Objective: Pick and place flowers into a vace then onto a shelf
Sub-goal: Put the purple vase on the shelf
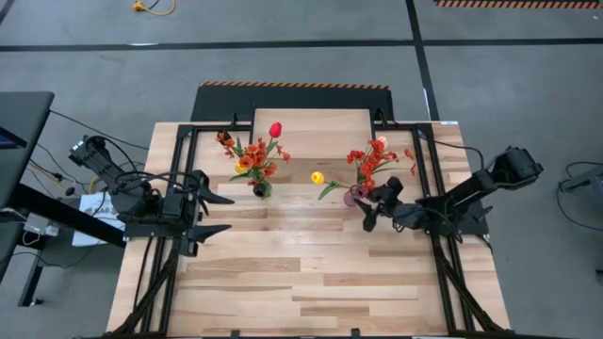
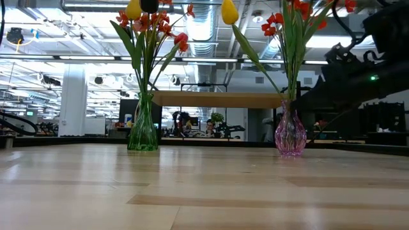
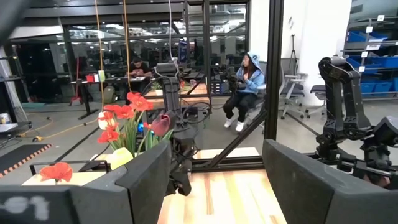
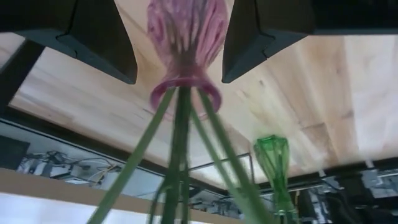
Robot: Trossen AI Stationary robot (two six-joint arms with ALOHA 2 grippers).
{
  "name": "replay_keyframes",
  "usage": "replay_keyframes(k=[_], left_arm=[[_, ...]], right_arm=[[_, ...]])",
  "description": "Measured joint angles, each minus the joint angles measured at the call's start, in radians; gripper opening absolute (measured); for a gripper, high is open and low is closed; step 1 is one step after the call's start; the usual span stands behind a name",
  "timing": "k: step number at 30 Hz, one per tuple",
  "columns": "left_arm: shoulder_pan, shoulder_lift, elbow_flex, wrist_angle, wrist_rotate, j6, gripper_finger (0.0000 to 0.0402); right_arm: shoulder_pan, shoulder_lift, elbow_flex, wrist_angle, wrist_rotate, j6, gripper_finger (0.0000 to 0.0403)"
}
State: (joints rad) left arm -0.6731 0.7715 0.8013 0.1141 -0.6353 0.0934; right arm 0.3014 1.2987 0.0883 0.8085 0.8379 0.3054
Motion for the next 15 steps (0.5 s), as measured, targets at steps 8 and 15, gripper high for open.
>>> replay_keyframes(k=[8, 15], left_arm=[[0.0, 0.0, 0.0, -0.007, 0.0, -0.005, 0.0245], [0.0, 0.0, 0.0, -0.011, 0.0, -0.005, 0.0245]], right_arm=[[-0.05, -0.001, 0.0, 0.0, -0.063, -0.001, 0.0229], [-0.09, -0.002, 0.0, 0.0, -0.134, -0.026, 0.0229]])
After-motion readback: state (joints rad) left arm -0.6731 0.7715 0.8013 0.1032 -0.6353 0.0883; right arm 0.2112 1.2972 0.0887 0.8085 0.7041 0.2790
